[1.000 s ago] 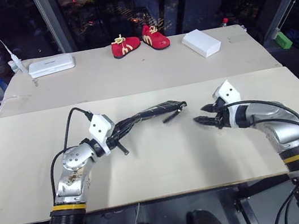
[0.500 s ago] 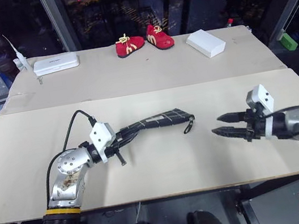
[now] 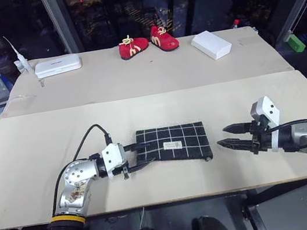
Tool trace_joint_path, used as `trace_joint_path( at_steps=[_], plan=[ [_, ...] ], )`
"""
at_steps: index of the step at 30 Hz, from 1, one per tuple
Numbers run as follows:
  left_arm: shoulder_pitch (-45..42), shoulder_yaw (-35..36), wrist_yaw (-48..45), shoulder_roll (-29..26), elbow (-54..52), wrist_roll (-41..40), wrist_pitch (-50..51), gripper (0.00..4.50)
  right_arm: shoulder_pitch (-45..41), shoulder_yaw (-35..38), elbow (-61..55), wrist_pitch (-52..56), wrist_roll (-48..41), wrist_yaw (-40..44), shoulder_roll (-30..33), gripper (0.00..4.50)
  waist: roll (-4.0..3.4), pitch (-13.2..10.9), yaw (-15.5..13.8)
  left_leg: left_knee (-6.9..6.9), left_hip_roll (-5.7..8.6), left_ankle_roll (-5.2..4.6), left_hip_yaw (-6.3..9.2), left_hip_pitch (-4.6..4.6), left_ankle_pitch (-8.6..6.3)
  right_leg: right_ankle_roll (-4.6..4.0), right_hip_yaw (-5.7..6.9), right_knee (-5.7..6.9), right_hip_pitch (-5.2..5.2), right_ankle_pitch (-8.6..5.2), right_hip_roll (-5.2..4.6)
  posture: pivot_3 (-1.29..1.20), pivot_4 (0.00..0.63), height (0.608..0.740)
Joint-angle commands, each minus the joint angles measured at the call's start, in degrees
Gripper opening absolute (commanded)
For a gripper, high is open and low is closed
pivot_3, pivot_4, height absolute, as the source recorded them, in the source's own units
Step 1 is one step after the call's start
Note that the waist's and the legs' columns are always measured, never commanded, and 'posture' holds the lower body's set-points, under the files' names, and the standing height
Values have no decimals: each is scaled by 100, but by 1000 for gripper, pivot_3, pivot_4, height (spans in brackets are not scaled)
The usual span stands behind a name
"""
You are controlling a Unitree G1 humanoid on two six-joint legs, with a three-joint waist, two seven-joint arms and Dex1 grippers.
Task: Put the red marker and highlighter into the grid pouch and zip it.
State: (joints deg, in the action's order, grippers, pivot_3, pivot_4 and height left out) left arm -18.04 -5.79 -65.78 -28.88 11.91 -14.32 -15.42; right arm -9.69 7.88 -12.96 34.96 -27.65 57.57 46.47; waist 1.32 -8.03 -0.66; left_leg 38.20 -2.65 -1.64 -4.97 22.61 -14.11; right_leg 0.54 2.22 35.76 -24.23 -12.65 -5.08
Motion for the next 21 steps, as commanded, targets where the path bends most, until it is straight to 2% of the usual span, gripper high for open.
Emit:
trace_joint_path(
  at_steps=[1, 5, 7, 10, 14, 21],
  plan=[
    [169, 293, 151, -133, -864, -780, 1138, 3492, -80, 159, 130, -210, 57, 48, 152, 2944, 0, 0, 1, 0, 0, 0, 1, 0, 0, 1, 0, 0, 0, 0, 0, 0, 150, 740],
    [433, 693, 732, -326, -1752, -1790, 3043, 3492, -166, 285, 431, -313, 86, 83, 269, 2944, 0, 0, 12, -1, -10, -1, 3, 0, 0, 4, -1, 2, -1, -2, 0, 0, 150, 740],
    [548, 984, 1327, -456, -1943, -1919, 3827, 3492, -197, 385, 606, -352, 56, 97, 297, 2944, 0, 0, 18, 0, -10, 0, 4, -1, 0, 5, -2, 6, -1, -2, 1, 0, 150, 740],
    [770, 1519, 1996, -603, -1973, -1962, 4411, 3492, -164, 493, 877, -490, 103, 24, 241, 2944, 0, 0, 30, 0, -5, 0, 4, -16, 0, 21, -5, 9, 8, -12, 5, 0, 150, 740],
    [1246, 2225, 2272, -671, -1921, -2024, 4494, 3492, -103, 642, 1176, -629, 58, -146, -17, 2944, 1, 0, 60, -5, -8, 0, 1, -18, -1, 15, -9, 7, 7, -10, 8, 0, 150, 740],
    [1837, 3093, 2939, -259, -1887, -1968, 4101, 3492, -288, 631, 1710, -873, 219, -506, -381, 2944, 0, 0, 29, -7, -7, 1, -3, -19, 0, 2, -9, 8, 7, -4, -3, 0, 150, 740]
  ],
)
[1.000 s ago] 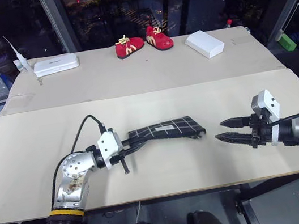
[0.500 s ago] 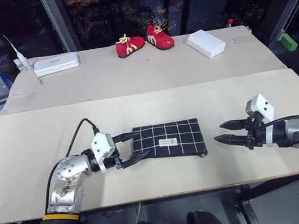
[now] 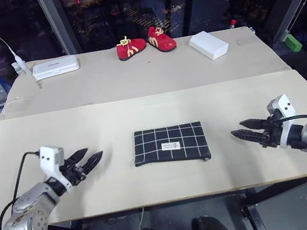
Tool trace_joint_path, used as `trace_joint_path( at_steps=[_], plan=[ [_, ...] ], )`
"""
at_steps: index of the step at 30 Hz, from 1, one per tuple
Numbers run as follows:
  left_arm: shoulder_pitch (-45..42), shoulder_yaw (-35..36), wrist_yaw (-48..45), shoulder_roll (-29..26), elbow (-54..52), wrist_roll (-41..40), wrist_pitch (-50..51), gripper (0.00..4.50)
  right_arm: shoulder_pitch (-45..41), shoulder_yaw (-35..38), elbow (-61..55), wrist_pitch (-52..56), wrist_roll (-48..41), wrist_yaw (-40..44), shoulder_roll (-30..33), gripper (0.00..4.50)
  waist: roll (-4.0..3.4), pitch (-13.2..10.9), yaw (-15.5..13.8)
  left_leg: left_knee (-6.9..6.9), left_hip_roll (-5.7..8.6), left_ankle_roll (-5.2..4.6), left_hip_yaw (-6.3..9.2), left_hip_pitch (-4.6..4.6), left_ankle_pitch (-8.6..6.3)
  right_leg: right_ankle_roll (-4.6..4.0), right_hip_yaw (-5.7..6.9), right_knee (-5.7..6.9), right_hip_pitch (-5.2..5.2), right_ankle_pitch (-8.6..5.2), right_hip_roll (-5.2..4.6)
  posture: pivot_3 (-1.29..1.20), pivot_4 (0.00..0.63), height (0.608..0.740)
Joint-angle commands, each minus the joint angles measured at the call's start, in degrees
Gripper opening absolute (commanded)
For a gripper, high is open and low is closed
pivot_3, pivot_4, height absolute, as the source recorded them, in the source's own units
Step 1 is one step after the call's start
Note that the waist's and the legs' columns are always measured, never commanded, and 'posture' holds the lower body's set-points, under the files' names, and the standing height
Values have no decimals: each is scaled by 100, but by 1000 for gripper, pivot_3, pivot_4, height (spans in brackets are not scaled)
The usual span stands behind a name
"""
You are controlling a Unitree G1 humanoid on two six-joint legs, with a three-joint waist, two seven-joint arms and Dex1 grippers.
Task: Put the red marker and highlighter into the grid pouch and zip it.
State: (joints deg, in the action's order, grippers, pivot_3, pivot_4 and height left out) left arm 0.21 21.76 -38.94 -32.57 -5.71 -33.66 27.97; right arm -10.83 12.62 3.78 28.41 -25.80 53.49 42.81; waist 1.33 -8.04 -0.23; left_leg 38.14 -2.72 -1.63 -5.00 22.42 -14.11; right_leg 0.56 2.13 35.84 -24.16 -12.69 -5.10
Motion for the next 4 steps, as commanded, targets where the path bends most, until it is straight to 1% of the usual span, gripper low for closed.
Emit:
trace_joint_path(
  at_steps=[1, 4],
  plan=[
    [1, 409, 367, 179, -111, -60, -233, 3492, -208, 130, 85, -241, 55, -140, -55, 2944, 0, 0, -28, 0, 0, 0, 0, 0, 0, 0, 0, -1, 0, 0, 0, 0, 150, 740],
    [-76, 488, 581, 317, -67, -66, -248, 3492, -377, 47, 254, -327, 177, -320, -180, 2944, 0, 0, -34, 0, 1, 0, -1, 0, 0, -1, 0, 0, 0, 1, 1, 0, 150, 740]
  ],
)
